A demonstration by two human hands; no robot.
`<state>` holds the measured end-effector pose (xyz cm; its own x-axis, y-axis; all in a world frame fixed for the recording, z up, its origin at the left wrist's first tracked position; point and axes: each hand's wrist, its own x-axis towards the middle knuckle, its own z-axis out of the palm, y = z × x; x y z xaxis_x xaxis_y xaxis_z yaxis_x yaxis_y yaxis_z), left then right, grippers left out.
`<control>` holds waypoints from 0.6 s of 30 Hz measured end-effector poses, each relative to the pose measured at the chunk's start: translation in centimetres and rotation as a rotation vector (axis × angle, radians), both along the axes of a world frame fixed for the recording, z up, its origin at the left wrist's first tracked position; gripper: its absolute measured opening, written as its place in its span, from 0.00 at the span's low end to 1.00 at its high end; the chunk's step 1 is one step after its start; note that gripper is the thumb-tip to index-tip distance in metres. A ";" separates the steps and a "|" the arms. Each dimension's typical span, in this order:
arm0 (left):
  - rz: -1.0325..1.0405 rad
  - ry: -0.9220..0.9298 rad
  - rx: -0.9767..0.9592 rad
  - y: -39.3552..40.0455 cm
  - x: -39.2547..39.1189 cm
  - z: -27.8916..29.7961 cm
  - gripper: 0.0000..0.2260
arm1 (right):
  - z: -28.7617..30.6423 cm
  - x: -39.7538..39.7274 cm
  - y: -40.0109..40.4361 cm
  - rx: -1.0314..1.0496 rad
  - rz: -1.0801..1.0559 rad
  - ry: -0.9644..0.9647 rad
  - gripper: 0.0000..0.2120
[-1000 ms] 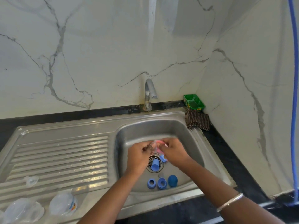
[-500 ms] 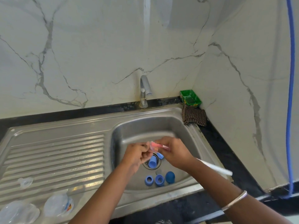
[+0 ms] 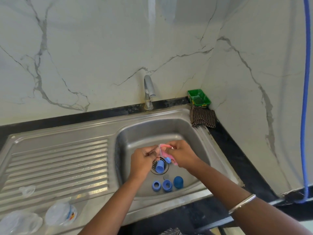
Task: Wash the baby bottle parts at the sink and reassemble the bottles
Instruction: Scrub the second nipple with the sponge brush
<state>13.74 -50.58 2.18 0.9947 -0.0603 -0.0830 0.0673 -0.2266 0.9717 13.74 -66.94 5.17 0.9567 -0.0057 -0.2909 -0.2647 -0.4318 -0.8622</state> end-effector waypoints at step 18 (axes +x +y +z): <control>0.220 0.428 -0.325 -5.3 3.6 -2.1 0.14 | -1.9 7.7 -14.3 -0.496 -0.253 -0.088 0.11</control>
<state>17.35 -55.83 0.09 0.8688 0.0544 -0.4921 0.4810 0.1424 0.8651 21.44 -81.20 3.29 0.9284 -0.3536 -0.1138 -0.3486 -0.7235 -0.5958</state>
